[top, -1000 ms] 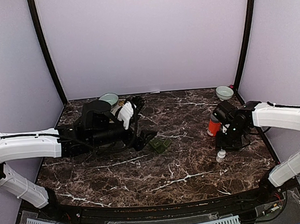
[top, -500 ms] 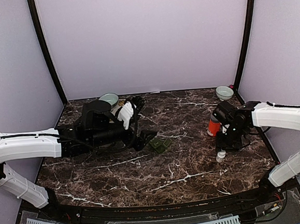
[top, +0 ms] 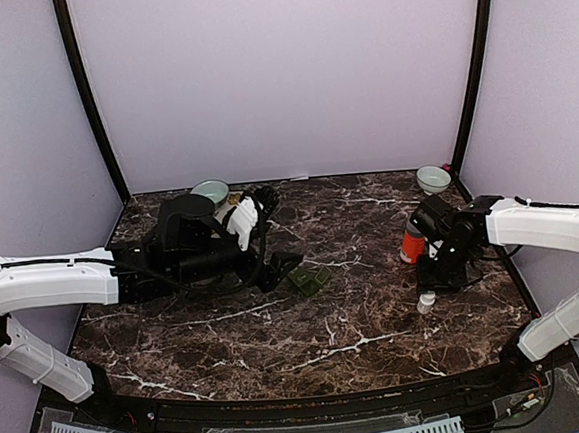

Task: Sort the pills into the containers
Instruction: Pick up the pill bottle from the center of the board.

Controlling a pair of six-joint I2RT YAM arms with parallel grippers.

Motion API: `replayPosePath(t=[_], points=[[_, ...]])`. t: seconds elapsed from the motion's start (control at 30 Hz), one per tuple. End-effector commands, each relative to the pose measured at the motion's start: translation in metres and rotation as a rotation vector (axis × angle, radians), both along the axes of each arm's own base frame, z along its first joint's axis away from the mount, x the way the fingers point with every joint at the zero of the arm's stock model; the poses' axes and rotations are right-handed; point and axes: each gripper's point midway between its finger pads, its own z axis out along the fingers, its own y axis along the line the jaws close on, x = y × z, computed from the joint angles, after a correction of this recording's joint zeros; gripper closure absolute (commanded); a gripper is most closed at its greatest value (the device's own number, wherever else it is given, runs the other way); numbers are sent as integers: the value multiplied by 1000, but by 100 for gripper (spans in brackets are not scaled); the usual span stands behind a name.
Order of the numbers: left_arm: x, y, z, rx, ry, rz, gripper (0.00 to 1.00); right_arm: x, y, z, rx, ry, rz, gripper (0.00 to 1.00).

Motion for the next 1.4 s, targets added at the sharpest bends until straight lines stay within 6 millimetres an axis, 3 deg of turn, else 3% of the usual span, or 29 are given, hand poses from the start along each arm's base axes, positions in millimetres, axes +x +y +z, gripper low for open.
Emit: replayPosePath(t=[0.0,0.4,0.77,0.83,1.03,1.3,1.37], points=[[1,2,7,-2,-5,7,3,-5,-2,-3,0,23,-3,57],[1,2,8,-3,-1,9,3,-10,-4,-9,-24,38,0,60],[1,3,6,-1,2,14,3,-10,-3,-7,-50,35,13,87],[2,3,6,0,0,17,3,-10,-1,-4,-59,26,24,88],[7,4,11,13,-10,37,3,5,25,34,-30,-84,93,93],[11,1,37,-25,24,20,1,26,90,98,114,-277,231,94],[18,4,47,-75,73,5,1,37,109,124,175,-349,256,95]])
